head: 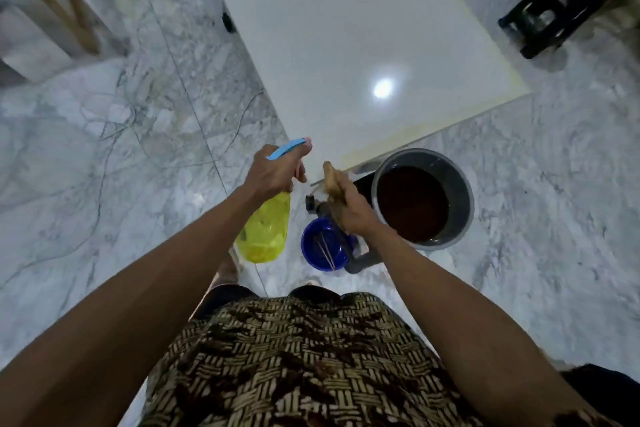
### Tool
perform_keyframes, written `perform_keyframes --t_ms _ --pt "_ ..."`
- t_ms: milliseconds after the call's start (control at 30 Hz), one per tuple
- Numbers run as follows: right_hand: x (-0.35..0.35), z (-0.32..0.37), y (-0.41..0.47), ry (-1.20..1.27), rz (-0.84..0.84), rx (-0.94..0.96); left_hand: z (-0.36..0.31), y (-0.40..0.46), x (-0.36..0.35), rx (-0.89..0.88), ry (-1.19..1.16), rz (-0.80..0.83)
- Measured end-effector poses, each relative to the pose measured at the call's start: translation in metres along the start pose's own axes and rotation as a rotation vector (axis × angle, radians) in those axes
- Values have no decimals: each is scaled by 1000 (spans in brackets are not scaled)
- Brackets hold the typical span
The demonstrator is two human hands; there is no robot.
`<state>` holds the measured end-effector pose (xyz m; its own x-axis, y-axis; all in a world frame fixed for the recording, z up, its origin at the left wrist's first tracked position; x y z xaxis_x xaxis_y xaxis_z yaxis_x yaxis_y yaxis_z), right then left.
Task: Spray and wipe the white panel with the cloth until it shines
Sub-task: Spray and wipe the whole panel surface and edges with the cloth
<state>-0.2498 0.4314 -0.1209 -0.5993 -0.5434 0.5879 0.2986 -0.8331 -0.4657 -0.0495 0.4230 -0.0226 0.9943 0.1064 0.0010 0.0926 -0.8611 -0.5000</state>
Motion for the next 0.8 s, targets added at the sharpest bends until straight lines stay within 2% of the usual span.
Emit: perform_keyframes --t_ms 67,167,333,467,567,800 --pt "33 1 -18 323 42 -166 -25 -3 -11 -32 20 25" --pt "83 7 -38 921 20 -229 -62 1 -32 -106 79 69" --pt "144 1 -49 1574 -204 -245 -104 23 -78 -168 215 209" --pt "170 3 -28 1841 -351 -68 -127 48 -112 -181 230 351" --pt "191 17 0 1899 -380 22 -144 79 -129 -164 265 395" --pt "224 34 76 1948 -535 30 -186 163 -164 -170 426 545"
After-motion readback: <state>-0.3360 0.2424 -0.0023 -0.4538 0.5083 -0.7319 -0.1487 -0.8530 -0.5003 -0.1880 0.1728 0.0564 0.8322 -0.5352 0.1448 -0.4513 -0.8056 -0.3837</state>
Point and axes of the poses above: each hand's wrist, its own y-axis towards the middle knuckle, its own x-axis out of the back of the hand, z = x × y, the point moved 4 cm from there along y, towards the middle knuckle, and after that the axes turned 12 degrees about -y, right-handed, at the moved point
